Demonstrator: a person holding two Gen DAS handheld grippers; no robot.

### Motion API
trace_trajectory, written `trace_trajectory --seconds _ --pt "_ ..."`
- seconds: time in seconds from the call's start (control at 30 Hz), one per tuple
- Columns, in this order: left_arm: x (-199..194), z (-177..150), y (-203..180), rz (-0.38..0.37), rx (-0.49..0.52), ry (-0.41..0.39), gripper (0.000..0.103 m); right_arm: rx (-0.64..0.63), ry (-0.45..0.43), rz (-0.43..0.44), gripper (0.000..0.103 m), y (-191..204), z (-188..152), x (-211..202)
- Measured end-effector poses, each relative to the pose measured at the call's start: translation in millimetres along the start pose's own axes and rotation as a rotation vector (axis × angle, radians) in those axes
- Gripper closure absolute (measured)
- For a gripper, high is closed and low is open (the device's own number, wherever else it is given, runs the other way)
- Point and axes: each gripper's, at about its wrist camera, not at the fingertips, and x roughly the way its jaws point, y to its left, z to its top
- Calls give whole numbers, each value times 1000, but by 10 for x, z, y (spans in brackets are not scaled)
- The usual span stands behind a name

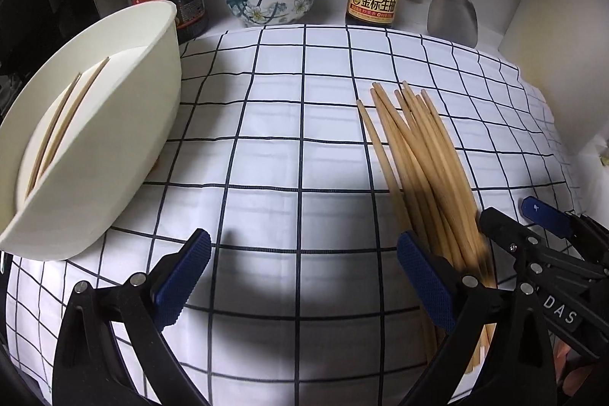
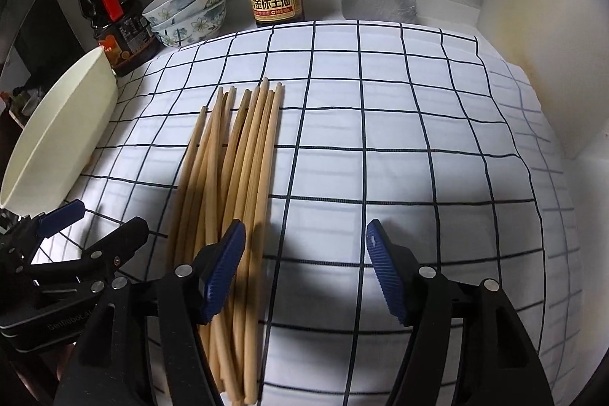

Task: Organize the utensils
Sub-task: 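Move both tools back over the chopstick pile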

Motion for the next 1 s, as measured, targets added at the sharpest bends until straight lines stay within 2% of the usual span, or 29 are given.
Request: trace_trajectory --seconds 0.57,1.0 --pt "65 3 -85 9 -11 -10 7 -79 -8 -55 38 -2 25 102" --pt "112 23 -155 2 0 -15 6 -32 -30 -94 38 -277 72 106"
